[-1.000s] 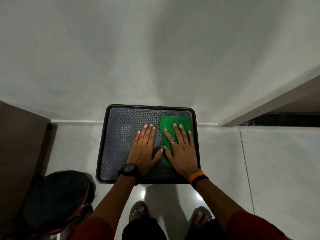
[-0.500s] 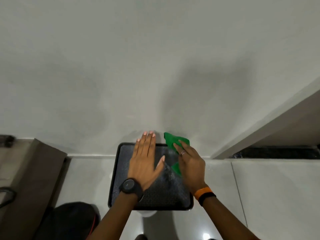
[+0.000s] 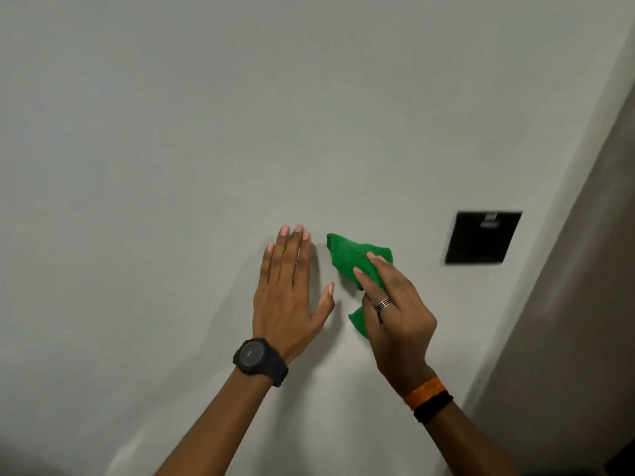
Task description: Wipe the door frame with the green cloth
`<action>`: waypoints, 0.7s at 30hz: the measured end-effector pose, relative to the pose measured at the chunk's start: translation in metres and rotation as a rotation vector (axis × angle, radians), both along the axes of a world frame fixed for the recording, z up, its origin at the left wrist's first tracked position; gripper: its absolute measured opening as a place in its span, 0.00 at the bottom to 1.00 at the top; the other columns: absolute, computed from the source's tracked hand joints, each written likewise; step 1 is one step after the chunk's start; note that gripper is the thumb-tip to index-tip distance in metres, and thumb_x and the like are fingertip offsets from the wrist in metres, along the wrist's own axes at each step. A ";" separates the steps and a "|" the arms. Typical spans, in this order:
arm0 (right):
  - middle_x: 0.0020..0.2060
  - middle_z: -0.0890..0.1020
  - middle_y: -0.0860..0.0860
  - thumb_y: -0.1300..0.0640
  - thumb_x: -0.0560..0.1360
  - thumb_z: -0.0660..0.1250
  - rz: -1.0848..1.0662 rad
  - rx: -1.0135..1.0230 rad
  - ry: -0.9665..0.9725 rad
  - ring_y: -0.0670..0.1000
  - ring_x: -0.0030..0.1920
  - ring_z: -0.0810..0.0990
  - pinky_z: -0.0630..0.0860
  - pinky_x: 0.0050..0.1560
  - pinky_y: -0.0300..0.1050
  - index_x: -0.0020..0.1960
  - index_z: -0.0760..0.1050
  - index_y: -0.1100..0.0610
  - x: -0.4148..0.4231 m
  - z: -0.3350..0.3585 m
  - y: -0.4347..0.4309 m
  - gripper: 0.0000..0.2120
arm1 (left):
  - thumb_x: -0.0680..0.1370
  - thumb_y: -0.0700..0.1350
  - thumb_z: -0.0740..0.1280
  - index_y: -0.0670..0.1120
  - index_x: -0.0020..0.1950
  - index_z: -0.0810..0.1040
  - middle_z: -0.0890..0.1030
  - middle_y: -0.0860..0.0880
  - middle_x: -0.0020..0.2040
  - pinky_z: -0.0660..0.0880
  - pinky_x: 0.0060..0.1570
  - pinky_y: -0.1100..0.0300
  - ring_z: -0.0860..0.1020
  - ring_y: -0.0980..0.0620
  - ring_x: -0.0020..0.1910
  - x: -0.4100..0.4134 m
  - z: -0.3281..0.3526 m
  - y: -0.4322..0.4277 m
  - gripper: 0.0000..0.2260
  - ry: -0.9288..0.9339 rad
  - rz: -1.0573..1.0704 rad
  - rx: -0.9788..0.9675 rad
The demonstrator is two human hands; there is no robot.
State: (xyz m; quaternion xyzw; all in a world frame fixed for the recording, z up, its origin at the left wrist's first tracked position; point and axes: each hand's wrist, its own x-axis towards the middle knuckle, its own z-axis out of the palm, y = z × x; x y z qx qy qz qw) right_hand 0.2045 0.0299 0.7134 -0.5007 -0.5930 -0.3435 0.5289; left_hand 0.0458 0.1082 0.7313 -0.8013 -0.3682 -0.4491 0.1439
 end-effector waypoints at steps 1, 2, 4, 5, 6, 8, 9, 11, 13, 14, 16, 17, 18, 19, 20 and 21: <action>0.64 0.84 0.60 0.62 0.86 0.62 -0.004 0.043 -0.023 0.59 0.63 0.84 0.83 0.63 0.53 0.61 0.85 0.62 0.000 0.032 0.003 0.13 | 0.82 0.57 0.57 0.38 0.82 0.58 0.57 0.41 0.83 0.48 0.82 0.48 0.52 0.42 0.83 0.000 0.032 0.003 0.34 -0.014 -0.003 0.040; 0.63 0.84 0.60 0.62 0.86 0.63 -0.008 0.090 -0.042 0.59 0.64 0.84 0.83 0.62 0.54 0.61 0.85 0.62 0.002 0.065 0.005 0.12 | 0.82 0.57 0.57 0.37 0.81 0.58 0.58 0.41 0.83 0.49 0.82 0.47 0.52 0.42 0.83 0.000 0.066 0.005 0.34 -0.030 -0.010 0.084; 0.63 0.84 0.59 0.66 0.84 0.66 -0.028 0.174 -0.076 0.59 0.64 0.84 0.84 0.61 0.55 0.60 0.85 0.61 0.005 0.122 0.009 0.11 | 0.82 0.56 0.57 0.36 0.81 0.58 0.58 0.40 0.83 0.50 0.82 0.45 0.53 0.42 0.83 0.002 0.121 0.008 0.33 -0.042 -0.006 0.159; 0.63 0.84 0.59 0.69 0.82 0.68 -0.039 0.213 -0.091 0.59 0.64 0.84 0.84 0.61 0.55 0.60 0.86 0.61 0.008 0.150 0.011 0.11 | 0.83 0.55 0.57 0.36 0.81 0.59 0.59 0.40 0.83 0.51 0.82 0.44 0.53 0.41 0.83 0.003 0.147 0.008 0.33 -0.045 -0.006 0.196; 0.63 0.85 0.58 0.71 0.80 0.70 -0.052 0.252 -0.103 0.59 0.64 0.84 0.84 0.60 0.55 0.60 0.86 0.61 0.011 0.177 0.011 0.13 | 0.83 0.55 0.57 0.36 0.81 0.58 0.59 0.39 0.82 0.51 0.82 0.44 0.53 0.41 0.83 0.004 0.172 0.007 0.32 -0.047 -0.006 0.229; 0.63 0.85 0.58 0.75 0.76 0.70 -0.085 0.323 -0.129 0.59 0.64 0.84 0.84 0.59 0.54 0.59 0.86 0.60 0.021 0.225 0.015 0.17 | 0.83 0.55 0.56 0.36 0.81 0.58 0.59 0.39 0.82 0.52 0.82 0.43 0.53 0.41 0.83 0.012 0.216 0.007 0.32 -0.046 -0.005 0.284; 0.62 0.85 0.57 0.76 0.75 0.70 -0.103 0.359 -0.146 0.59 0.63 0.85 0.84 0.59 0.54 0.59 0.86 0.60 0.027 0.246 0.015 0.18 | 0.83 0.55 0.56 0.36 0.81 0.57 0.58 0.39 0.82 0.52 0.82 0.43 0.53 0.40 0.83 0.017 0.237 0.007 0.32 -0.046 -0.003 0.312; 0.62 0.86 0.57 0.77 0.74 0.69 -0.133 0.417 -0.183 0.59 0.62 0.85 0.84 0.58 0.53 0.58 0.87 0.60 0.041 0.282 0.017 0.19 | 0.83 0.55 0.57 0.36 0.81 0.57 0.58 0.39 0.83 0.52 0.81 0.42 0.53 0.40 0.83 0.030 0.271 0.006 0.33 -0.046 0.001 0.360; 0.62 0.86 0.57 0.77 0.74 0.68 -0.162 0.459 -0.213 0.59 0.62 0.85 0.84 0.57 0.53 0.58 0.87 0.59 0.058 0.313 0.018 0.19 | 0.83 0.55 0.57 0.36 0.82 0.56 0.57 0.39 0.83 0.52 0.81 0.42 0.52 0.40 0.83 0.049 0.300 0.004 0.33 -0.039 -0.006 0.395; 0.62 0.86 0.58 0.77 0.75 0.68 -0.175 0.476 -0.231 0.59 0.62 0.85 0.85 0.57 0.53 0.58 0.87 0.60 0.068 0.326 0.017 0.19 | 0.83 0.55 0.57 0.36 0.82 0.56 0.57 0.39 0.83 0.52 0.81 0.42 0.52 0.40 0.83 0.061 0.312 0.002 0.33 -0.036 -0.011 0.412; 0.61 0.86 0.58 0.75 0.75 0.69 -0.187 0.486 -0.256 0.60 0.61 0.86 0.85 0.55 0.54 0.57 0.87 0.60 0.090 0.349 0.016 0.17 | 0.83 0.55 0.56 0.36 0.82 0.56 0.57 0.39 0.83 0.52 0.81 0.42 0.52 0.41 0.83 0.086 0.332 -0.001 0.33 -0.039 -0.023 0.435; 0.61 0.86 0.59 0.75 0.75 0.70 -0.191 0.487 -0.259 0.60 0.60 0.86 0.86 0.54 0.54 0.56 0.87 0.61 0.103 0.360 0.013 0.16 | 0.83 0.55 0.56 0.36 0.82 0.56 0.57 0.40 0.83 0.52 0.81 0.42 0.52 0.41 0.83 0.100 0.341 -0.003 0.33 -0.042 -0.034 0.448; 0.60 0.86 0.59 0.75 0.74 0.72 -0.203 0.486 -0.252 0.61 0.59 0.87 0.86 0.52 0.53 0.56 0.87 0.61 0.115 0.370 0.009 0.15 | 0.83 0.56 0.56 0.37 0.82 0.56 0.57 0.40 0.83 0.52 0.81 0.43 0.52 0.41 0.83 0.116 0.349 -0.005 0.33 -0.045 -0.048 0.467; 0.60 0.86 0.59 0.75 0.73 0.73 -0.222 0.491 -0.241 0.61 0.58 0.87 0.86 0.50 0.53 0.56 0.87 0.61 0.129 0.380 0.004 0.16 | 0.83 0.56 0.56 0.37 0.82 0.57 0.58 0.40 0.83 0.52 0.81 0.43 0.52 0.41 0.83 0.131 0.356 -0.007 0.33 -0.049 -0.063 0.485; 0.59 0.87 0.59 0.76 0.72 0.73 -0.240 0.500 -0.230 0.61 0.57 0.87 0.86 0.50 0.53 0.57 0.87 0.61 0.143 0.388 -0.001 0.17 | 0.83 0.55 0.56 0.37 0.82 0.57 0.59 0.40 0.83 0.52 0.81 0.43 0.53 0.41 0.83 0.147 0.363 -0.009 0.32 -0.057 -0.080 0.504; 0.59 0.87 0.59 0.77 0.71 0.73 -0.255 0.516 -0.220 0.60 0.57 0.87 0.86 0.51 0.53 0.58 0.86 0.61 0.159 0.397 -0.008 0.20 | 0.83 0.55 0.56 0.36 0.81 0.58 0.59 0.40 0.82 0.52 0.81 0.43 0.53 0.41 0.83 0.164 0.369 -0.012 0.32 -0.070 -0.097 0.521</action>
